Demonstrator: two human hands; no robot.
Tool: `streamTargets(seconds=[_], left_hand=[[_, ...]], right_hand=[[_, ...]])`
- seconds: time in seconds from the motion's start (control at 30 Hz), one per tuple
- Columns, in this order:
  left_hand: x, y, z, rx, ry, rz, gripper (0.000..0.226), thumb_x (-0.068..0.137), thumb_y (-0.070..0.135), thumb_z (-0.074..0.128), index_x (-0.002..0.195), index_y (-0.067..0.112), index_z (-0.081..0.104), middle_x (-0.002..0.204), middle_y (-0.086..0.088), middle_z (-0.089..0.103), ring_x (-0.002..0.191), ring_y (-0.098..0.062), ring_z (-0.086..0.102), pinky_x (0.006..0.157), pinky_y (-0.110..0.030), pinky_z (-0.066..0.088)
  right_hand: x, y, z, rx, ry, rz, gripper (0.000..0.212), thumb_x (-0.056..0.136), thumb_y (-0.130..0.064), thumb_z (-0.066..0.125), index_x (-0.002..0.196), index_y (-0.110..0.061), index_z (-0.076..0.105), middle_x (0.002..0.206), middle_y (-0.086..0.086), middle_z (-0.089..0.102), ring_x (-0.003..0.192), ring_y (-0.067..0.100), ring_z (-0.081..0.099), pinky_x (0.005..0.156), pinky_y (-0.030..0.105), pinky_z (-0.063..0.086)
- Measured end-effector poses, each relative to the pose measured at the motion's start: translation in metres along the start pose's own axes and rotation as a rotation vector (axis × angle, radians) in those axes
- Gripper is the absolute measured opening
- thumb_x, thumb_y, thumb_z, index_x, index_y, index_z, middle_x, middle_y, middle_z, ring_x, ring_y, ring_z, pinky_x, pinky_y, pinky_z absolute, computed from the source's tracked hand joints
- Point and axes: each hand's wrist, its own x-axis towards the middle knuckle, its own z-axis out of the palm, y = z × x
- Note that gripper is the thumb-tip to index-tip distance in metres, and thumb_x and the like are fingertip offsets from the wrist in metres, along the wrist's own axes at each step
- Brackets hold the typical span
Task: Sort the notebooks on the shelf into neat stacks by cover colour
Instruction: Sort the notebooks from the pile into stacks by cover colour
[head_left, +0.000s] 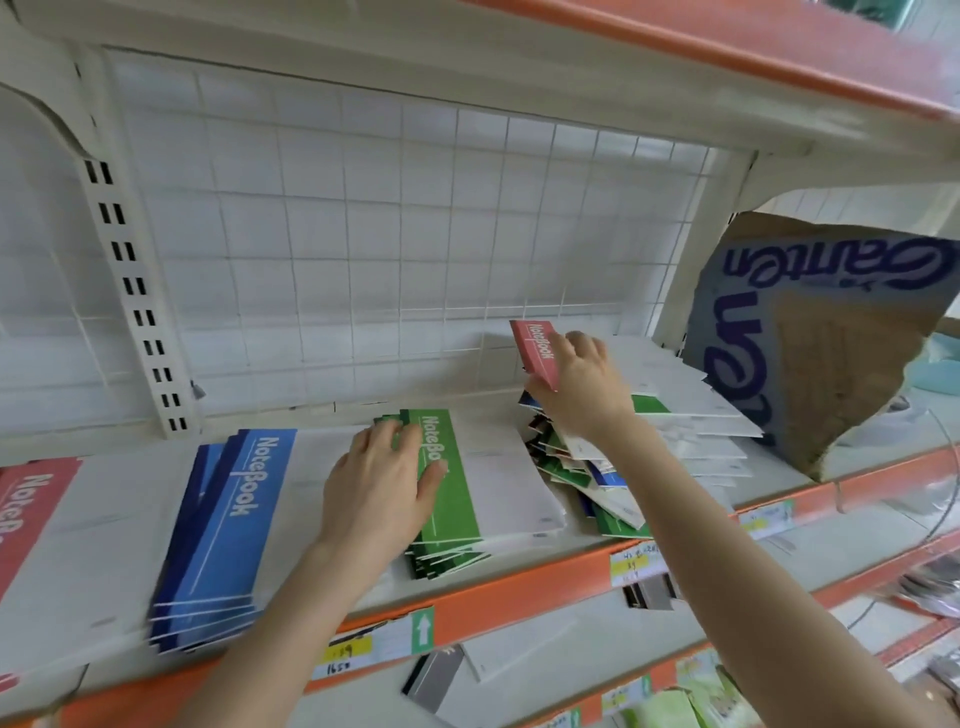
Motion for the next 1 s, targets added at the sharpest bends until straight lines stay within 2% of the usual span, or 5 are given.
streamTargets(seconds=[0.27, 0.5, 0.73, 0.87, 1.0], left_hand=[[0.009, 0.028, 0.005, 0.037, 0.012, 0.073, 0.039, 0.061, 0.025, 0.085, 0.089, 0.002, 0.069, 0.081, -0.013, 0.068, 0.067, -0.031, 0.067, 0.042, -0.035, 0.049], [0.009, 0.043, -0.003, -0.107, -0.037, -0.073, 0.046, 0.096, 0.039, 0.041, 0.134, 0.013, 0.044, 0.132, -0.003, 0.052, 0.120, -0.021, 0.048, 0.087, -0.033, 0.045], [0.025, 0.057, -0.013, -1.525, -0.252, -0.681, 0.043, 0.097, 0.049, 0.032, 0.119, 0.016, 0.049, 0.095, -0.007, 0.062, 0.089, -0.022, 0.060, 0.075, -0.034, 0.046], [0.030, 0.053, -0.015, -1.997, -0.185, -0.985, 0.020, 0.097, 0.015, 0.037, 0.083, 0.006, 0.047, 0.066, -0.011, 0.053, 0.047, -0.018, 0.060, 0.043, -0.024, 0.049], [0.020, 0.049, -0.015, -1.984, -0.097, -1.051, 0.021, 0.089, -0.010, 0.035, 0.085, 0.004, 0.049, 0.080, -0.010, 0.053, 0.070, -0.021, 0.056, 0.068, -0.031, 0.049]], right_hand=[[0.003, 0.008, 0.026, -0.320, -0.127, 0.005, 0.053, 0.095, -0.051, 0.030, 0.129, -0.012, 0.041, 0.126, 0.020, 0.048, 0.114, 0.035, 0.046, 0.093, 0.043, 0.037], [-0.002, 0.010, 0.012, -0.266, 0.023, -0.114, 0.023, 0.095, -0.010, 0.041, 0.116, -0.002, 0.046, 0.107, 0.016, 0.064, 0.091, 0.032, 0.063, 0.064, 0.031, 0.038], [-0.052, -0.003, 0.010, 0.002, 0.365, -0.410, 0.008, 0.069, -0.002, 0.055, 0.073, -0.005, 0.061, 0.047, 0.003, 0.056, 0.030, 0.023, 0.050, 0.033, 0.017, 0.026], [-0.080, -0.005, 0.014, 0.270, 0.211, -0.767, 0.048, 0.099, -0.030, 0.024, 0.093, -0.005, 0.065, 0.075, 0.007, 0.067, 0.054, 0.028, 0.061, 0.042, 0.025, 0.044], [-0.053, 0.023, 0.000, 0.223, 0.148, -0.642, 0.064, 0.096, -0.049, 0.019, 0.110, -0.006, 0.065, 0.107, 0.011, 0.068, 0.093, 0.028, 0.066, 0.073, 0.031, 0.051]])
